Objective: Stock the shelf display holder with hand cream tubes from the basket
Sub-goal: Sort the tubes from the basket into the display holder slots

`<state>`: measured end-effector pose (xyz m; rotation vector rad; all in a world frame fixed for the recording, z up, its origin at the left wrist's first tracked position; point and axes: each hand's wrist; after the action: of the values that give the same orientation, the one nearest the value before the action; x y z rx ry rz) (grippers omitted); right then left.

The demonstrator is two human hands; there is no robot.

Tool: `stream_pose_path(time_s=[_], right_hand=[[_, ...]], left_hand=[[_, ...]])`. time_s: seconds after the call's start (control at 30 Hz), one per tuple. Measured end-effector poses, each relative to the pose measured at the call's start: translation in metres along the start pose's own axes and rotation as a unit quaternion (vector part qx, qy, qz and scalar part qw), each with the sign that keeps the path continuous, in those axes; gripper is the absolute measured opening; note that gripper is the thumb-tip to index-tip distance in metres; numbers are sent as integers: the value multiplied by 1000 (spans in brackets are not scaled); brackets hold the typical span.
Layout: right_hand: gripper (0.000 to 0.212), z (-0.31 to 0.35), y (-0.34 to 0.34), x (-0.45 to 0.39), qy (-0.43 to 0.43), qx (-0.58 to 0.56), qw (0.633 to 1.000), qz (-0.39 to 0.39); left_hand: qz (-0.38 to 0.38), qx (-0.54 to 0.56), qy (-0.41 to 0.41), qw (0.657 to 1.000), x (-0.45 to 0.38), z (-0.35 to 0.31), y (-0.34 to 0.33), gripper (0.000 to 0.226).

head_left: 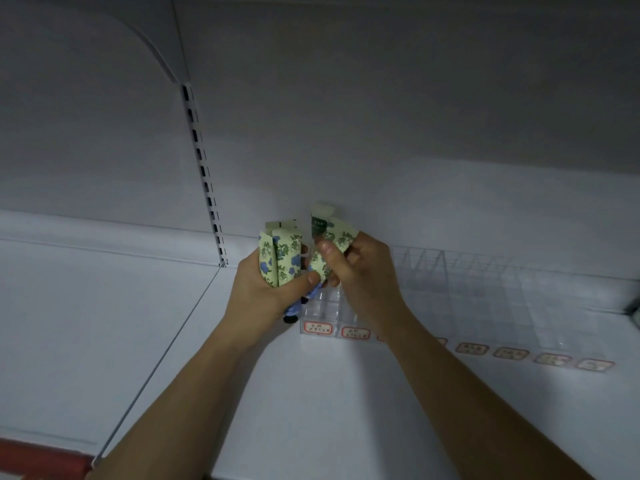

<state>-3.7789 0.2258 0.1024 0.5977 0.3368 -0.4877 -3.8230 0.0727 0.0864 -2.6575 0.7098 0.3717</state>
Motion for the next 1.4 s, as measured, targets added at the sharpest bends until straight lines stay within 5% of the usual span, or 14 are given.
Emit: stream_pose_path(time_s=[0.3, 0.47, 0.7, 0.97, 1.17, 1.4], right_hand=[[13, -10, 15, -2, -67, -76, 992, -81], [5, -19, 42, -26, -11, 27, 992, -124], [18, -16, 40, -45, 79, 217, 971, -62], [16, -26, 38, -50, 40, 268, 962, -20], [47, -23, 37, -46, 19, 244, 969, -26], [28, -22, 25, 1, 6, 136, 978, -161]], left_hand=[[-69, -26, -21, 997, -3, 10, 8, 17], [-61, -100, -45, 992, -2, 16, 8, 20], [-36, -140, -40, 989, -2, 17, 7, 33], [-35, -134, -40, 990, -1, 15, 3, 40], [-46, -142, -50, 988, -1, 13, 4, 53], [-61, -101, -63, 991, 3, 6, 0, 56]])
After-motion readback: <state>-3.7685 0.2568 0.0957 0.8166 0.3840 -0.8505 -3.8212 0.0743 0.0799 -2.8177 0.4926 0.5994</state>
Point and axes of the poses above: each hand's wrist, its own x-axis away from the middle knuckle, its own y-axis out of the back of the hand, z = x × y, and after that the axes turned 14 degrees about x, right-handed
